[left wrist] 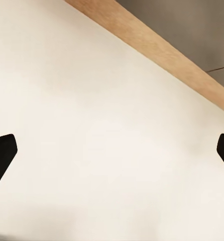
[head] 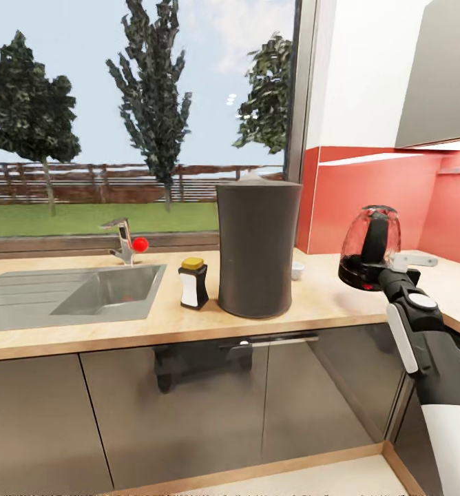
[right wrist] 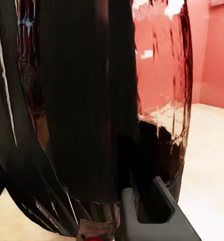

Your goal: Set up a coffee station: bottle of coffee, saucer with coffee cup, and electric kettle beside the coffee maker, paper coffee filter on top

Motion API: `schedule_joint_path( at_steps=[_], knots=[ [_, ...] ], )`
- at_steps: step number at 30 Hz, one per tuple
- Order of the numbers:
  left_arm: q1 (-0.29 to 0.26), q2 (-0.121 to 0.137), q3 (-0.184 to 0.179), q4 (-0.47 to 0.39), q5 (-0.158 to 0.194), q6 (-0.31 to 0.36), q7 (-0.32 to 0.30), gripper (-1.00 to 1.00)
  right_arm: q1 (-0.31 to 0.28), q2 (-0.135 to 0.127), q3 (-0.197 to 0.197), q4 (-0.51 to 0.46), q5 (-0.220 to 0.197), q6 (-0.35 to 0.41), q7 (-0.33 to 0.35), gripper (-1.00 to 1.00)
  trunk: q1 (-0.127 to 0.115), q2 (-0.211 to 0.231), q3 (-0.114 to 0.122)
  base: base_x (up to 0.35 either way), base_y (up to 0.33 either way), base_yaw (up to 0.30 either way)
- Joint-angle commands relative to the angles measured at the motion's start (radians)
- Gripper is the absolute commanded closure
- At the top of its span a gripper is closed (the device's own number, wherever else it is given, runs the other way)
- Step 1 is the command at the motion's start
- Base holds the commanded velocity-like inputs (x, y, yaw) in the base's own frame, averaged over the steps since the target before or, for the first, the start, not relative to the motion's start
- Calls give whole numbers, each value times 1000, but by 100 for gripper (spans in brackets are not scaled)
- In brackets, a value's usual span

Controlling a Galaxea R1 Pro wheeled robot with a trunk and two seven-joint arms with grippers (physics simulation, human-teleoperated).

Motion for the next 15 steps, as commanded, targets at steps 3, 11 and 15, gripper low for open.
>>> schedule_joint_path(
  at_steps=[3,11,15],
  knots=[
    [-1,0,8,1,-4,-2,-5,-100,11,-1,-2,-33,-9,6,-5,100,0,-1,-6,0,0,0],
    [-1,0,8,1,-5,-2,-4,-100,16,-1,-4,-62,-9,9,-3,100,0,-1,-16,0,0,0],
    [-1,0,8,0,-5,-2,-5,-100,17,-1,-4,-64,-9,11,-3,100,0,-1,-17,0,0,0]
  ],
)
